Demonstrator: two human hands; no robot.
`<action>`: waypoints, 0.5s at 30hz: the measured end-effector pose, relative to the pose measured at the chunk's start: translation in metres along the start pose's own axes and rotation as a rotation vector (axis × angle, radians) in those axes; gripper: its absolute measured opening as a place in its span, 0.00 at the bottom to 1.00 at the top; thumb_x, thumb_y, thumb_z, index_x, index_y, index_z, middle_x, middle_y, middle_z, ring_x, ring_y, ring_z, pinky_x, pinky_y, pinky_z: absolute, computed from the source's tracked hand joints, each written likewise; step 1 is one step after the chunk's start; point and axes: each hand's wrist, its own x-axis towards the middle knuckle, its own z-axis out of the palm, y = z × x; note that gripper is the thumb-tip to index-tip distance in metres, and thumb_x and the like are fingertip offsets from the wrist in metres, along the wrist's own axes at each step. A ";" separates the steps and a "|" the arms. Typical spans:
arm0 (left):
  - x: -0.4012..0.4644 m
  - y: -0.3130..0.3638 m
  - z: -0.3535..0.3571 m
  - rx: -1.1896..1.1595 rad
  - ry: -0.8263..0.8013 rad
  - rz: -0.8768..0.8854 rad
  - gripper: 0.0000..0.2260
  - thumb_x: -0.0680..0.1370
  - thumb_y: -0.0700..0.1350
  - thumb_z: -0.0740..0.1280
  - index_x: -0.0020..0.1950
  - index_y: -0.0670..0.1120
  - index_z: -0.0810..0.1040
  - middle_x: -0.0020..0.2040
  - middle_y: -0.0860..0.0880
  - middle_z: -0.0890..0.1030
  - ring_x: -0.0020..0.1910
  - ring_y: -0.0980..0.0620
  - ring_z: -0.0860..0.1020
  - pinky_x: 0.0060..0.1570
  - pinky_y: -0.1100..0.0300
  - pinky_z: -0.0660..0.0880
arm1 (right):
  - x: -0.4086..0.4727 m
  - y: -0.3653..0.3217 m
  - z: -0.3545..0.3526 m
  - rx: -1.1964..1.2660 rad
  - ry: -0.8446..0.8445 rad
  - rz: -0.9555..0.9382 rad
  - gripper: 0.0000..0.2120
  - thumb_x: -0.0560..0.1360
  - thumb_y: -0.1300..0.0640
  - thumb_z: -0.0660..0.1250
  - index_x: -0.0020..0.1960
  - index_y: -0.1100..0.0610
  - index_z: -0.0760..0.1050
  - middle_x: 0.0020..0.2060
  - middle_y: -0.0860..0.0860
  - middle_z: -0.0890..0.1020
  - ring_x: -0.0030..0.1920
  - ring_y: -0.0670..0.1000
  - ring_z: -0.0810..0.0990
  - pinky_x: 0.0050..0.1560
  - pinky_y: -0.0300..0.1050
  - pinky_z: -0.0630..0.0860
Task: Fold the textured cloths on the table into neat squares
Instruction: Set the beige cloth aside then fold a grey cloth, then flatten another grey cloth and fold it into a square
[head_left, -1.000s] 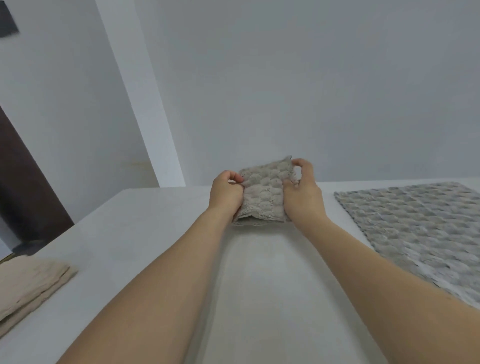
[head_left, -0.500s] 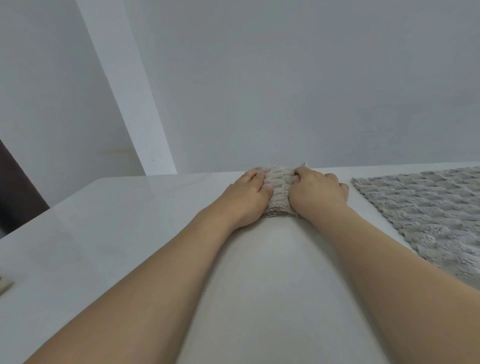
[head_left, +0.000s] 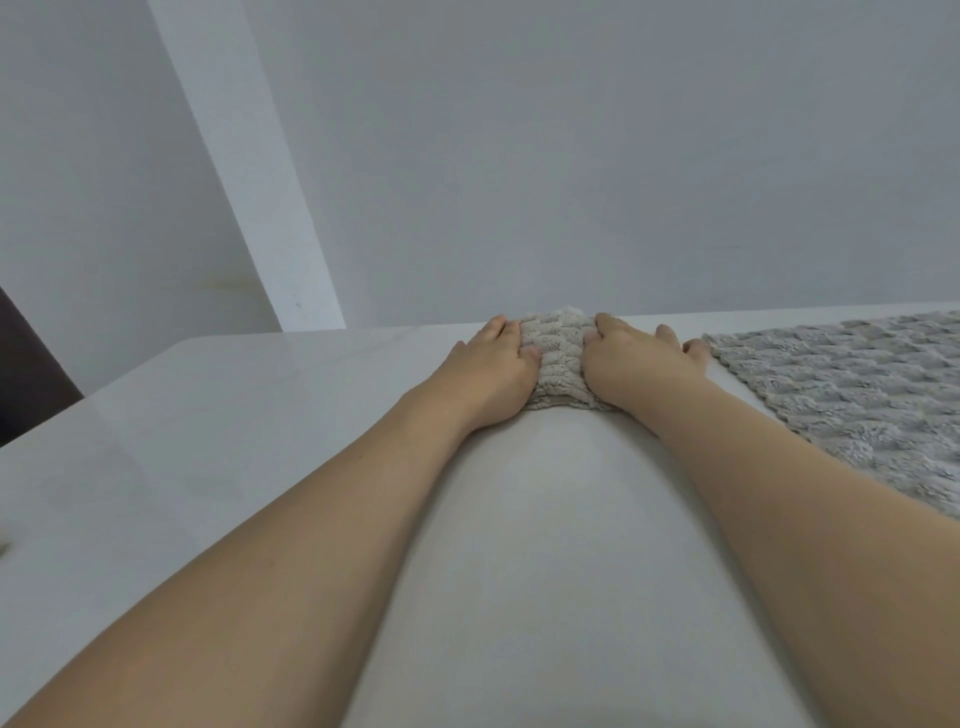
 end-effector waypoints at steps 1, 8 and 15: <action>0.000 -0.001 0.000 -0.021 0.003 0.011 0.26 0.85 0.54 0.47 0.81 0.46 0.49 0.81 0.50 0.46 0.79 0.55 0.45 0.77 0.55 0.42 | 0.000 0.000 0.000 0.018 0.001 -0.005 0.19 0.79 0.53 0.45 0.66 0.50 0.65 0.70 0.46 0.70 0.74 0.59 0.58 0.69 0.65 0.48; 0.007 -0.007 0.004 -0.036 0.093 0.027 0.27 0.84 0.55 0.50 0.81 0.46 0.54 0.81 0.51 0.51 0.79 0.55 0.50 0.77 0.57 0.47 | 0.002 0.001 0.001 0.051 0.045 -0.006 0.18 0.78 0.54 0.47 0.63 0.52 0.68 0.66 0.49 0.73 0.72 0.57 0.61 0.70 0.64 0.49; 0.006 -0.003 0.006 0.014 0.063 0.008 0.26 0.84 0.53 0.48 0.81 0.45 0.52 0.81 0.51 0.50 0.79 0.53 0.50 0.77 0.55 0.48 | 0.004 0.002 0.004 0.016 0.069 -0.007 0.19 0.77 0.54 0.47 0.63 0.53 0.69 0.65 0.50 0.74 0.71 0.58 0.62 0.69 0.63 0.50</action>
